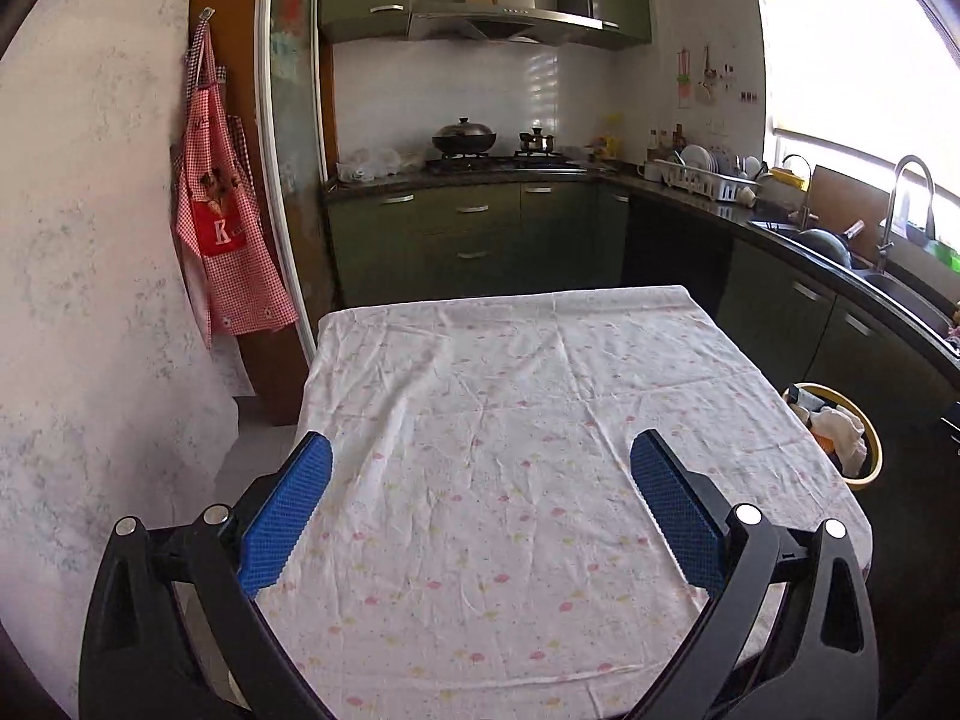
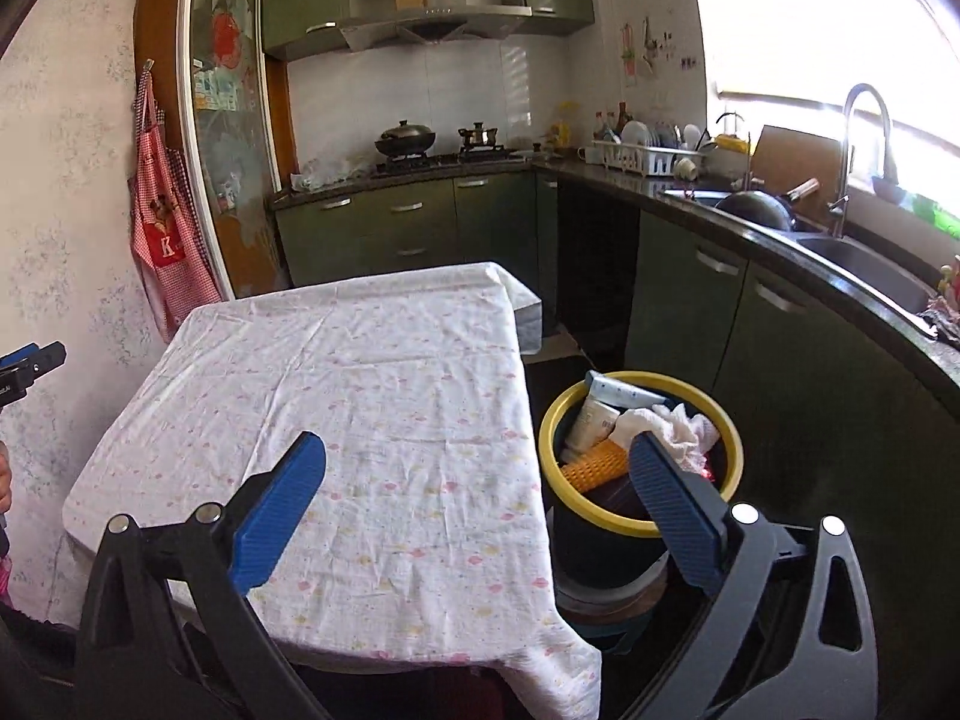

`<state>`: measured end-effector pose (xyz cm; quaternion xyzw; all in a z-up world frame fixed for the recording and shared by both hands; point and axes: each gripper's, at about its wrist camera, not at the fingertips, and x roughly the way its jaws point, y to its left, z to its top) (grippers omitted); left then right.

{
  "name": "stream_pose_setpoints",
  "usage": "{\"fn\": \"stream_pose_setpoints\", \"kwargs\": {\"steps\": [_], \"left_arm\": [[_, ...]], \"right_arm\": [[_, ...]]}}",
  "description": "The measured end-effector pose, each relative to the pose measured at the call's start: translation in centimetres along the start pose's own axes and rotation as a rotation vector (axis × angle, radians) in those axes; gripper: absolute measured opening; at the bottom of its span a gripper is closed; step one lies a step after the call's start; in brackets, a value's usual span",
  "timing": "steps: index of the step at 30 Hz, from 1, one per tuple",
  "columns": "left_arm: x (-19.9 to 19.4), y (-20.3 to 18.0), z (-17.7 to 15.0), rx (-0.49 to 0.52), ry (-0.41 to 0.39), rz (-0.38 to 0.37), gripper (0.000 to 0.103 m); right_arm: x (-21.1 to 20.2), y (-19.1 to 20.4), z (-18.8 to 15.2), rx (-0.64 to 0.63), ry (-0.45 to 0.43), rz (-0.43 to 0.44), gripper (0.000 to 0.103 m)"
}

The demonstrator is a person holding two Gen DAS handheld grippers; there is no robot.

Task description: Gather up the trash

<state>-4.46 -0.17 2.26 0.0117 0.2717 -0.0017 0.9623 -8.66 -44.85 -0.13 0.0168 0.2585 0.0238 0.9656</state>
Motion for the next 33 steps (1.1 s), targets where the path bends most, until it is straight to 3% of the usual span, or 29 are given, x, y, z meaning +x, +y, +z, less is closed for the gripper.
{"fn": "stream_pose_setpoints", "kwargs": {"steps": [3,14,33], "left_arm": [[-0.9,-0.7,-0.2,-0.003,-0.013,-0.033,0.098],[-3.4,-3.1,-0.4,0.025,-0.054,-0.03,0.098],[-3.0,-3.2,-0.6,0.026,-0.043,-0.026,0.098]], "right_arm": [[-1.3,-0.1,-0.1,0.007,-0.036,-0.023,0.096],[-2.4,-1.2,-0.9,0.026,-0.062,-0.033,0.096],[-1.7,-1.1,-1.0,0.018,-0.049,-0.035,0.096]]}}
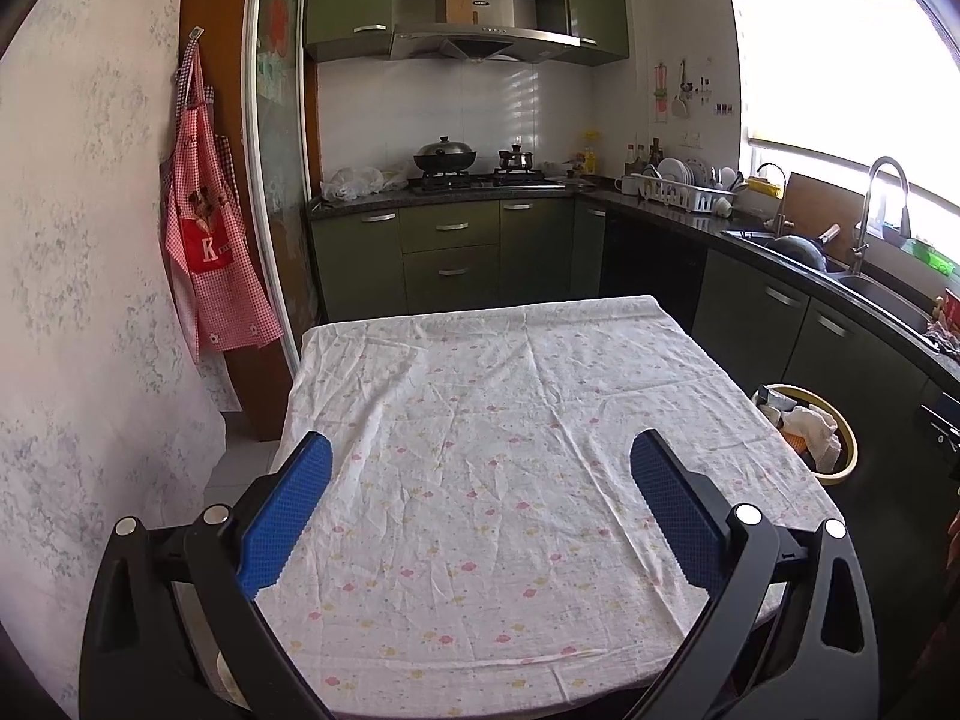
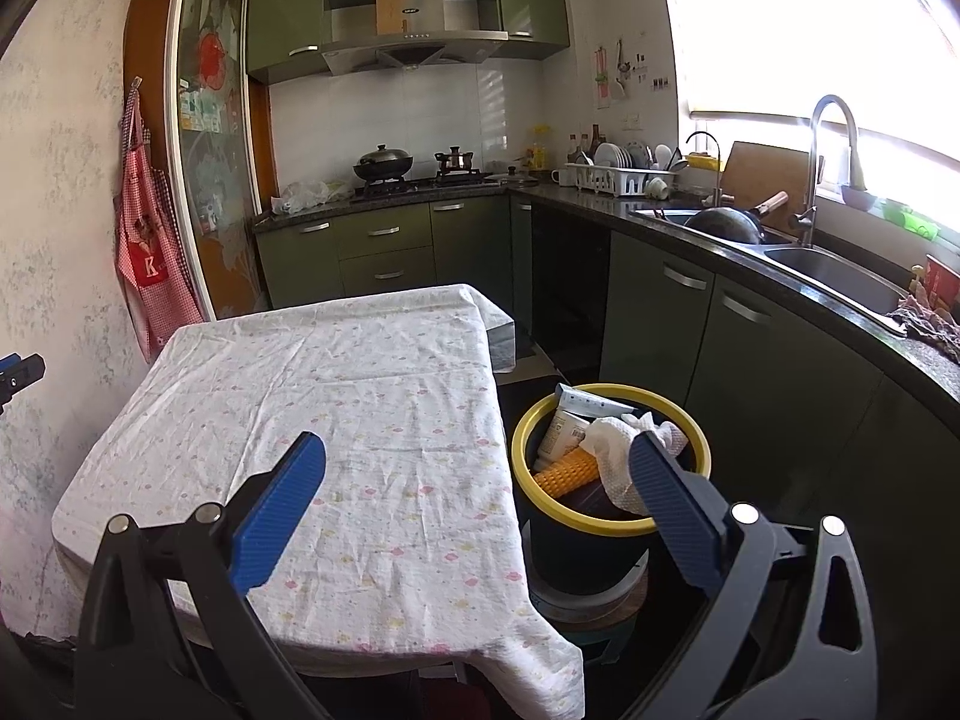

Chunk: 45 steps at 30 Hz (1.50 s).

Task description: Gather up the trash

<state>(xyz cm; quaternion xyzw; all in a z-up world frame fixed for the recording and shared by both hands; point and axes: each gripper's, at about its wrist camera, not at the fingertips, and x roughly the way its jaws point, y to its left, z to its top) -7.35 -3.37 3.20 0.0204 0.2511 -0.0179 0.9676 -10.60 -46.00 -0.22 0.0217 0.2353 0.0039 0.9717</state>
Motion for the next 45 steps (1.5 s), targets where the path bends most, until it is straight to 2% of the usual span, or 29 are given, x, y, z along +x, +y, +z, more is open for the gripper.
{"fn": "stream_pose_setpoints", "kwargs": {"steps": [45], "left_arm": [[0.67,-0.09,-0.1,0.015,0.009,-0.015,0.098]], "right_arm": [[0.46,-0.03,0.18,0.007,0.0,-0.005,0.096]]}}
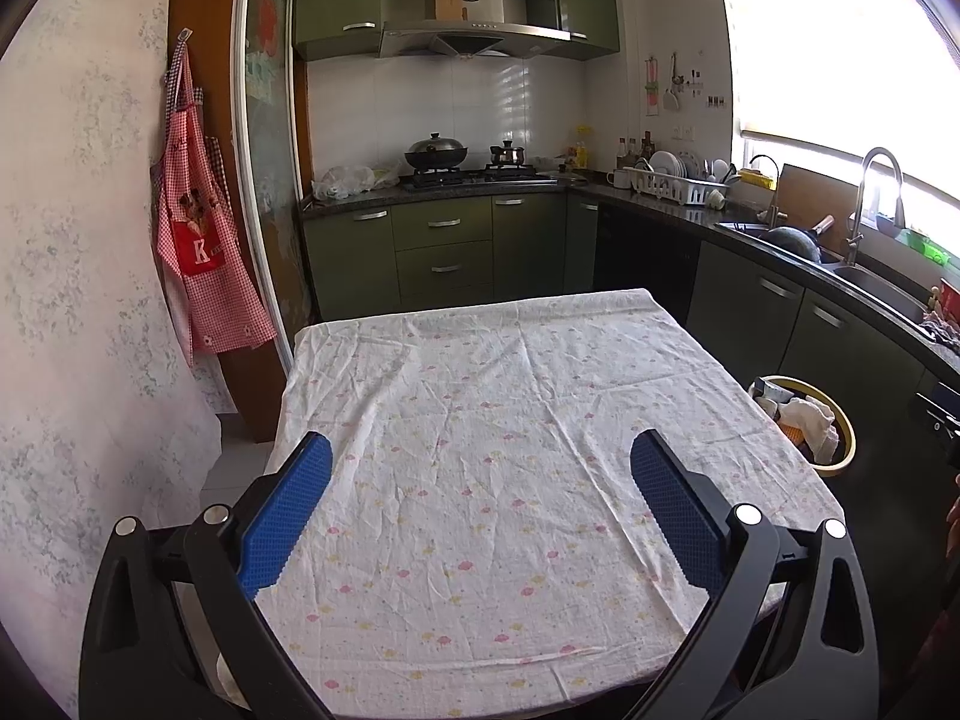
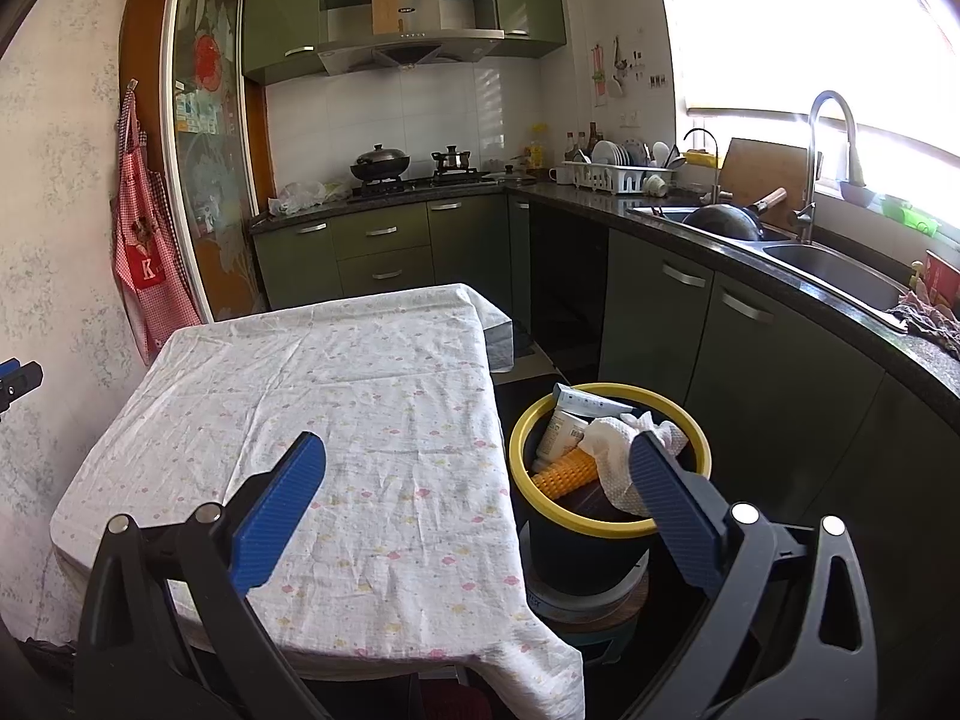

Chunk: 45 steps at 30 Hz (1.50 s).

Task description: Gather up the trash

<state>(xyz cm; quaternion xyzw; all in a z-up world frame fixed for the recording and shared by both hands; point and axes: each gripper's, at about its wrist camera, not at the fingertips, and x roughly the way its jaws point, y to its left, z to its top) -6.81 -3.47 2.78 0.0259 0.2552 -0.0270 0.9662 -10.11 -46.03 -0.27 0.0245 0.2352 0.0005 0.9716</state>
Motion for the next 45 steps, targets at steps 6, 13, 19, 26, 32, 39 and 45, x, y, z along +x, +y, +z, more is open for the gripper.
{"fn": "stream_pose_setpoints", "kwargs": {"steps": [6,13,19,26,32,39,45], "left_arm": [[-0.02,-0.05,-0.01,0.001,0.0,0.001,0.098],[0.09,0.0,-0.05,0.003,0.001,0.0,0.098],[0.15,0.03,-0.09,0.003,0.003,0.001,0.098],[0.47,0.21,-0.24,0.008,0.005,-0.002,0.098],[0.46,0.21,-0.29,0.009,0.006,-0.002,0.098],[0.47,0.14,-0.25,0.01,0.008,0.0,0.098],[0.6,0.24,-0.27,0.01,0.01,-0.003,0.098]], "right_arm": [[-0.03,-0.01,0.03,-0.001,0.0,0.001,0.096],[0.01,0.02,0.03,0.0,0.001,0.001,0.096],[0.04,0.07,-0.01,-0.001,0.003,-0.001,0.096],[0.02,0.06,0.03,0.0,0.002,0.0,0.096],[0.01,0.07,0.05,0.0,0.002,-0.001,0.096],[0.03,0.07,0.08,0.0,0.004,-0.001,0.096],[0.21,0.15,-0.18,0.0,0.006,0.0,0.096]]}}
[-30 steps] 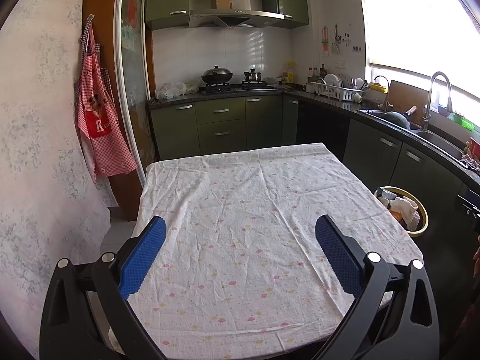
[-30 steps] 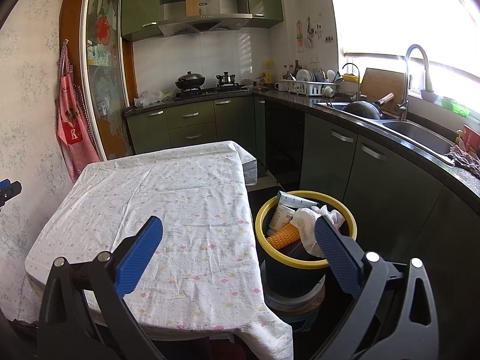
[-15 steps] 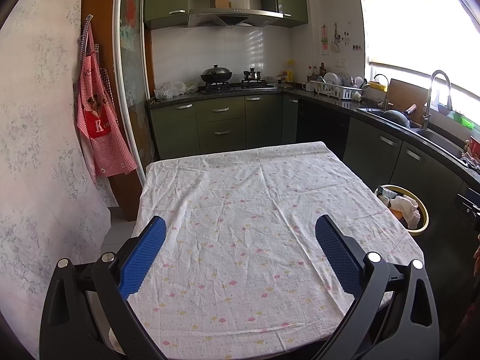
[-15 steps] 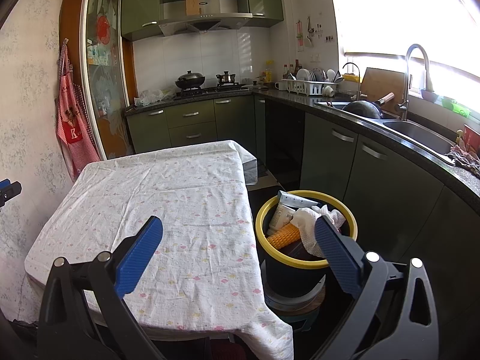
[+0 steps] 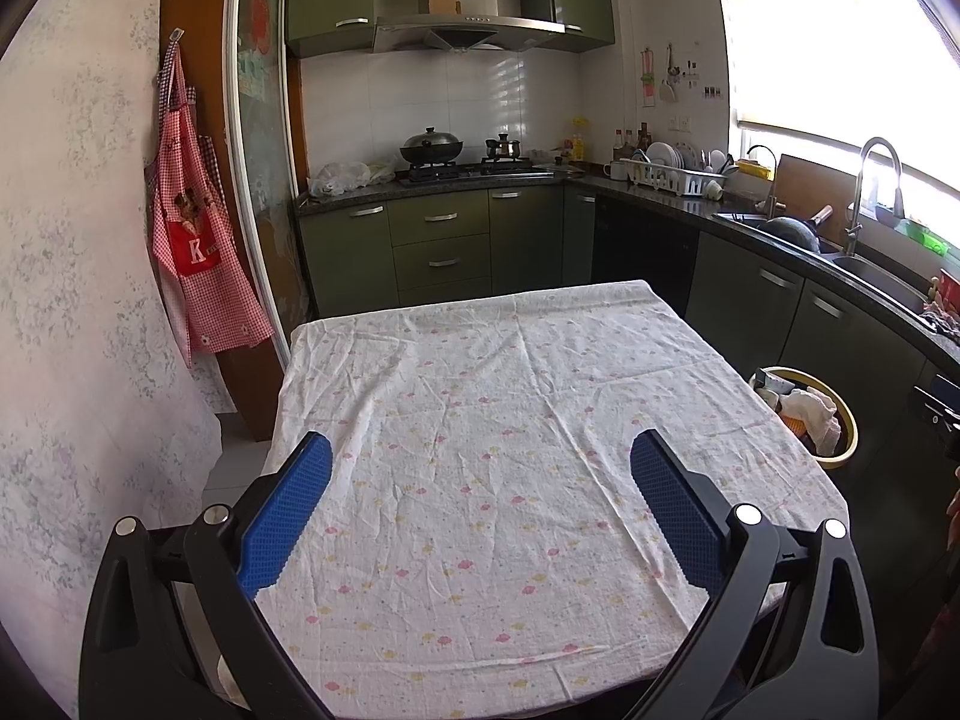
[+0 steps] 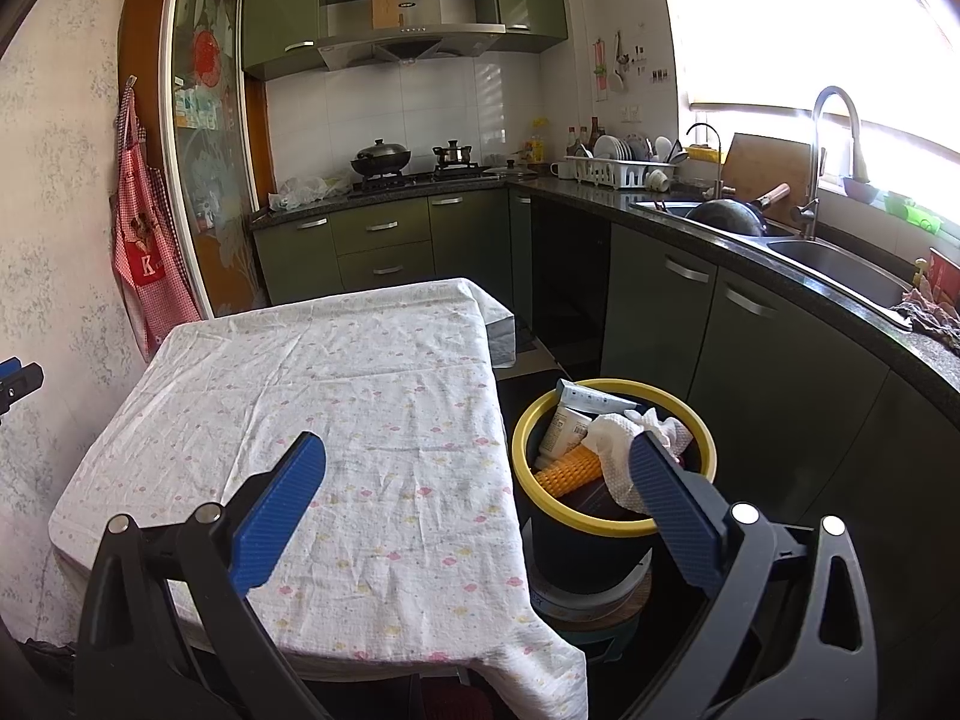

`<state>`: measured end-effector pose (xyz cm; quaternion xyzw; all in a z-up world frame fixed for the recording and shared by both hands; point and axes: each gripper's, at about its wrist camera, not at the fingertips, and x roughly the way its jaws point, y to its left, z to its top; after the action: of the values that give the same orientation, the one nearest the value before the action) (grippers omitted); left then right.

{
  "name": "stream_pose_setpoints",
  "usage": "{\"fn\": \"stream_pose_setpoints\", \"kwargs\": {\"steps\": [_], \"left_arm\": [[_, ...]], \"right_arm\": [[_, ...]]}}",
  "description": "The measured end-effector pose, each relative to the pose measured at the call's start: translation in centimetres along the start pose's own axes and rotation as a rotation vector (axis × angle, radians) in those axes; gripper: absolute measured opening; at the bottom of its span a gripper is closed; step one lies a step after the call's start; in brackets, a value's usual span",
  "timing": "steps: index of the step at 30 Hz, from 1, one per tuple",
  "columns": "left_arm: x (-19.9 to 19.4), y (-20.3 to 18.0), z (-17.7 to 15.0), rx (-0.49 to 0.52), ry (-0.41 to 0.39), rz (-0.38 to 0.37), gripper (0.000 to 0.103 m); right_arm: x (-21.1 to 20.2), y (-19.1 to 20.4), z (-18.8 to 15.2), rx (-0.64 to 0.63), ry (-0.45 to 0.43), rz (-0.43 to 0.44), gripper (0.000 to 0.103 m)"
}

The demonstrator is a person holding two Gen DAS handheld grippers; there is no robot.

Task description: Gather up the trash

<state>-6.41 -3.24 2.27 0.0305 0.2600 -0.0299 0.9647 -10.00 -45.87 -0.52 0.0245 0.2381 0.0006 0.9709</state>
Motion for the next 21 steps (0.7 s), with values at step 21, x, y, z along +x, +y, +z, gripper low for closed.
{"fn": "stream_pose_setpoints", "kwargs": {"steps": [21], "left_arm": [[2.2,0.2,0.8,0.001,0.023,-0.042,0.098]], "right_arm": [[0.7,0.4,-0.5,-0.005,0.015,-0.003,0.096]]}}
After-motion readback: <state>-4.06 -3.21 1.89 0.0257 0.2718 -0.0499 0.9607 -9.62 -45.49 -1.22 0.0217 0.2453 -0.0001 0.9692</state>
